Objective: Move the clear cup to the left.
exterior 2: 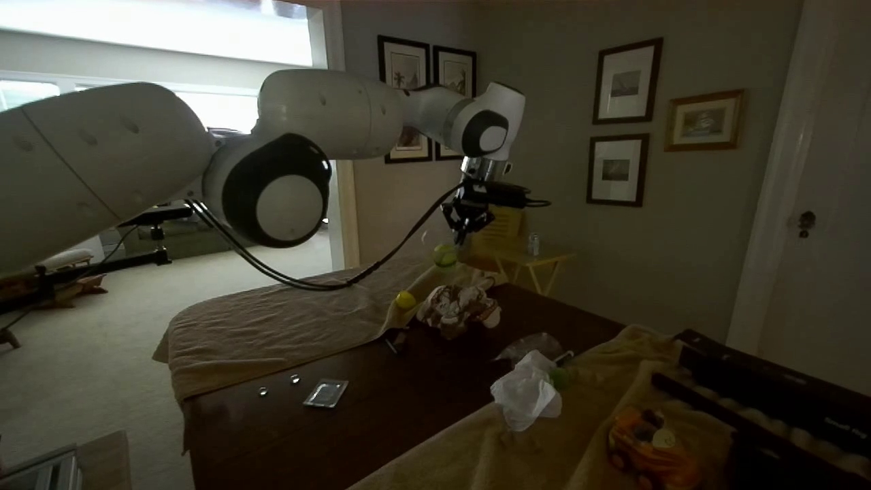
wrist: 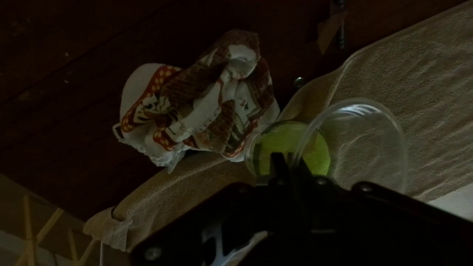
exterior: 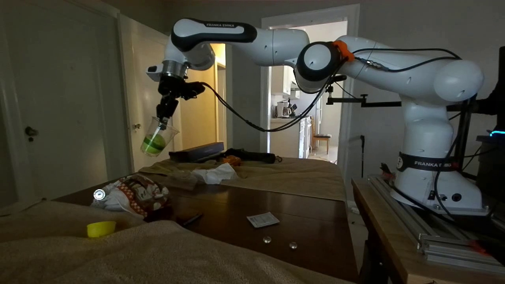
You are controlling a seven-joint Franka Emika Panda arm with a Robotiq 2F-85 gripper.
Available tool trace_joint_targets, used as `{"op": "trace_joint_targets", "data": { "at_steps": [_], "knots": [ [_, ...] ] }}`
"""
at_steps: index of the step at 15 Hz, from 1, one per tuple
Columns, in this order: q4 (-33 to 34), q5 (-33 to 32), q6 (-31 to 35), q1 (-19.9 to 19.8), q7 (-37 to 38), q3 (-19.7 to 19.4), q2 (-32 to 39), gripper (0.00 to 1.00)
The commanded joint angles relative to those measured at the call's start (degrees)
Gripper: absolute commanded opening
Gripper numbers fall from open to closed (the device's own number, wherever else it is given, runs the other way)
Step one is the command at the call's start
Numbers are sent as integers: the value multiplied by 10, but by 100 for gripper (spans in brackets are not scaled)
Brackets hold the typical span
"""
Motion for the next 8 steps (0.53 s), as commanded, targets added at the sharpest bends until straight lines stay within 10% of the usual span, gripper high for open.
{"op": "trace_joint_targets", "data": {
  "at_steps": [1, 8],
  "knots": [
    [-4, -1, 1, 0, 1, 1, -2, 6],
    [-16, -3, -18, 15, 128, -7, -2, 1]
  ]
}}
